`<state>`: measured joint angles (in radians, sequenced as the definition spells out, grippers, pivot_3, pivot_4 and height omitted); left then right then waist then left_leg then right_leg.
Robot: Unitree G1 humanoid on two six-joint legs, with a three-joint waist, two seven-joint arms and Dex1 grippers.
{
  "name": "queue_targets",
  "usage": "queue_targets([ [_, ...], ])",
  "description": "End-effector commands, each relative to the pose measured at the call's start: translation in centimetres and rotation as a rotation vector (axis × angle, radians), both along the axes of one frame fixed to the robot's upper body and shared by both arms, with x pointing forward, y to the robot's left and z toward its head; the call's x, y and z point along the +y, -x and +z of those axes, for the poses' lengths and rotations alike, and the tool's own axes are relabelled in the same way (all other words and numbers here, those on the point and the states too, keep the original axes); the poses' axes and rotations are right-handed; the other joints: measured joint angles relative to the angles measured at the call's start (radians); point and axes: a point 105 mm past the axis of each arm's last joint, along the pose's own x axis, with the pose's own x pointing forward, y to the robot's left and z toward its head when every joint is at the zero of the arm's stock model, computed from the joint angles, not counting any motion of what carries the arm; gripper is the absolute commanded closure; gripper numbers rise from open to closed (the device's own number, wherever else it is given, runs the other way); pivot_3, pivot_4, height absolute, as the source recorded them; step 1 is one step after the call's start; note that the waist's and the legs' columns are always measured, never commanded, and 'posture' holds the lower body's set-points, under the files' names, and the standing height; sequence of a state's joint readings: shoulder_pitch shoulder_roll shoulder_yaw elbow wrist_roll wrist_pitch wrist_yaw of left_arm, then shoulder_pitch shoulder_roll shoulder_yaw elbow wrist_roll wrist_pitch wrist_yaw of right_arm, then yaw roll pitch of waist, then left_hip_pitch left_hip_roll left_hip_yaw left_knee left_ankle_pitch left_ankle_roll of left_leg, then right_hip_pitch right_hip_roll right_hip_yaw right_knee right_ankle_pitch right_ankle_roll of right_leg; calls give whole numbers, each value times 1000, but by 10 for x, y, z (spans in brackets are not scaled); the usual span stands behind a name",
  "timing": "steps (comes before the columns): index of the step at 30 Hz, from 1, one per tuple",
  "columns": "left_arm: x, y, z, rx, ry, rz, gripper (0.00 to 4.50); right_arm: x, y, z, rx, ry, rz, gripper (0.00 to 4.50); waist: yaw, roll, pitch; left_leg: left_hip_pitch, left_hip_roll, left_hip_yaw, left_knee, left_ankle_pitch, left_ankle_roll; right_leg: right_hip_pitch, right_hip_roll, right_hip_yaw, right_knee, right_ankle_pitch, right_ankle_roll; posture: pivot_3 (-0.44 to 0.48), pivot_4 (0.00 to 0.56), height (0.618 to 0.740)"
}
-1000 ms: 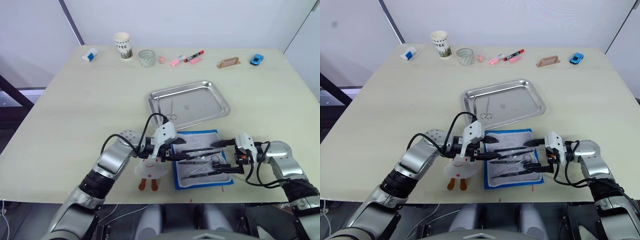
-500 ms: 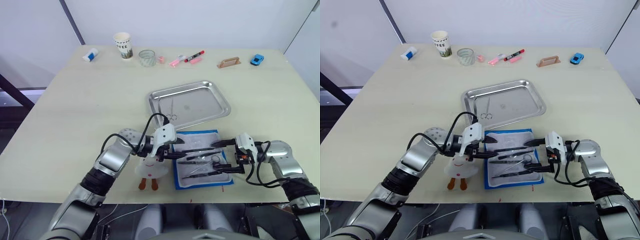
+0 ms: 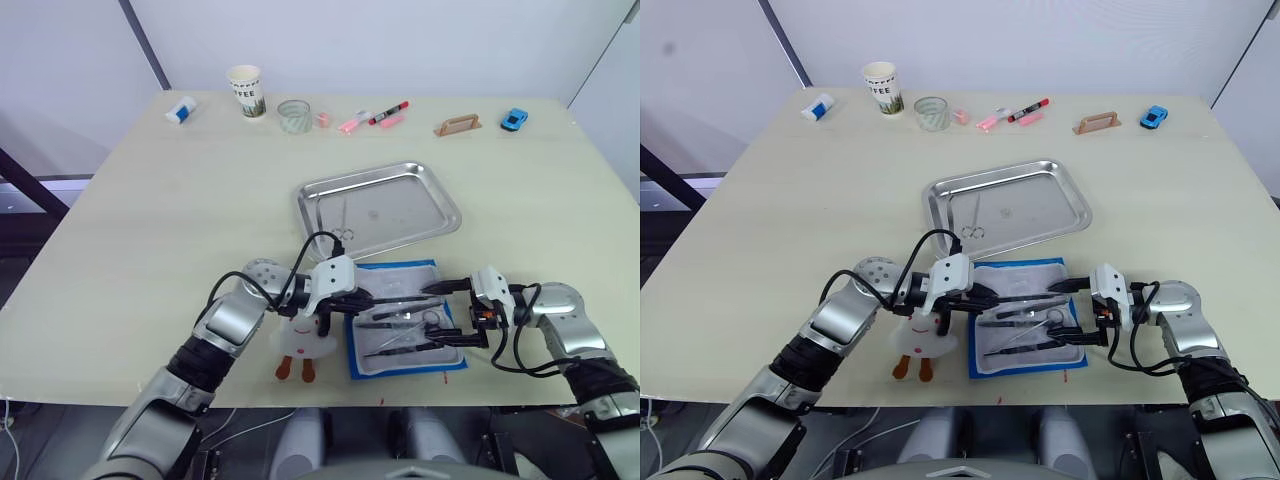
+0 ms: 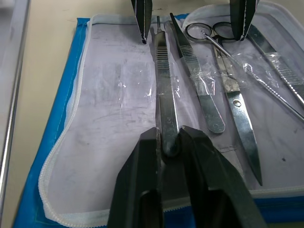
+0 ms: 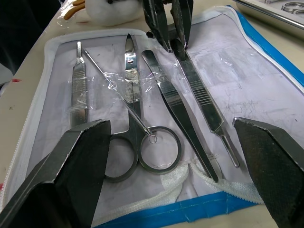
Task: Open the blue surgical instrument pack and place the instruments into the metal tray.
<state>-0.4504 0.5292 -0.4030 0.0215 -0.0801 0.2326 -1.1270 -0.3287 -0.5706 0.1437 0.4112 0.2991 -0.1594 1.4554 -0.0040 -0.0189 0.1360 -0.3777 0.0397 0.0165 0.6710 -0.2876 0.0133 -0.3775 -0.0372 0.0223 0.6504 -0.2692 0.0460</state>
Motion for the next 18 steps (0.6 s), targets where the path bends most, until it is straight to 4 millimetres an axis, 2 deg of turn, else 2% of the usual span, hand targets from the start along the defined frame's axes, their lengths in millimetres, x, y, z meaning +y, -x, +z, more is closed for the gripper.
queue_targets([
  [1,-3,0,1,-18,-10,-15,3801,-6,6,-17,71,43,-26,0,0,0,0,0,0,0,0,0,0,0,0,0,0,0,0,0,150,740],
  [18,-8,-3,-6,-30,-78,-7,3801,-4,6,-17,72,41,-26,0,1,0,-1,0,0,0,0,0,0,0,0,0,0,0,0,0,150,740],
])
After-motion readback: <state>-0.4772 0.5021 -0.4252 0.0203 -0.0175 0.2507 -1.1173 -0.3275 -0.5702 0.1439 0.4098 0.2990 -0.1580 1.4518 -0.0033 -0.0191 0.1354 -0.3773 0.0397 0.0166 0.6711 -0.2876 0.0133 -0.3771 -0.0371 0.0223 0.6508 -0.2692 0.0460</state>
